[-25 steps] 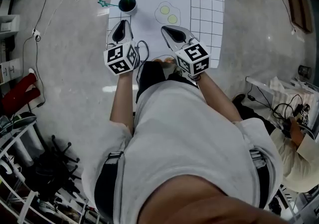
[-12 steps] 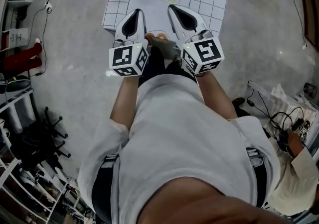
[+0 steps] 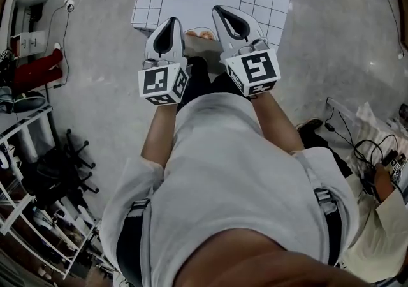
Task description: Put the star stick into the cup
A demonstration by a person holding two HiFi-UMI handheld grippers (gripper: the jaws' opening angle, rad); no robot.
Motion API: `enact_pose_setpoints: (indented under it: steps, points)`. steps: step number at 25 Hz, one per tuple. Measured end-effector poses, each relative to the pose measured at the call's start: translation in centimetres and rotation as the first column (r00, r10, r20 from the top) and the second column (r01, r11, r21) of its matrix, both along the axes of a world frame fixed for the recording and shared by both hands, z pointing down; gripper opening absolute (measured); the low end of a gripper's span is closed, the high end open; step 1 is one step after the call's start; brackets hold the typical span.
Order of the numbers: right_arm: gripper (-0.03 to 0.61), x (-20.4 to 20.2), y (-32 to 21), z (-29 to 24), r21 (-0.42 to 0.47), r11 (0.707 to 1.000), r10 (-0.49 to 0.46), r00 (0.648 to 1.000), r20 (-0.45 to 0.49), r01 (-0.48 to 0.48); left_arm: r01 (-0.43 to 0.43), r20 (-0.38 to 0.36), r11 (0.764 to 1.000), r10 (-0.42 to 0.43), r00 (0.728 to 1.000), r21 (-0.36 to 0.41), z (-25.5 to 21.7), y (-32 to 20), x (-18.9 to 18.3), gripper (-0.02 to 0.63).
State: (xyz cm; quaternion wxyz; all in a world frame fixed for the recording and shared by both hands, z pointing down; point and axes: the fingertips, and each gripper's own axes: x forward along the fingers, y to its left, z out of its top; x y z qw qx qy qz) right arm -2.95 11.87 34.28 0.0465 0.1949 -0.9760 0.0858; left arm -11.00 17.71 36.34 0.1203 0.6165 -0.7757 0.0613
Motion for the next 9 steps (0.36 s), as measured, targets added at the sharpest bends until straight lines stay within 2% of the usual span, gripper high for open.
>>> enact_pose_setpoints:
  steps: [9]
  points:
    - [-0.002, 0.5, 0.2, 1.0, -0.046, 0.999, -0.029, 1.0, -0.012, 0.028, -0.036, -0.003, 0.999, 0.036, 0.999, 0.0, 0.2, -1.0, 0.9, 0.003]
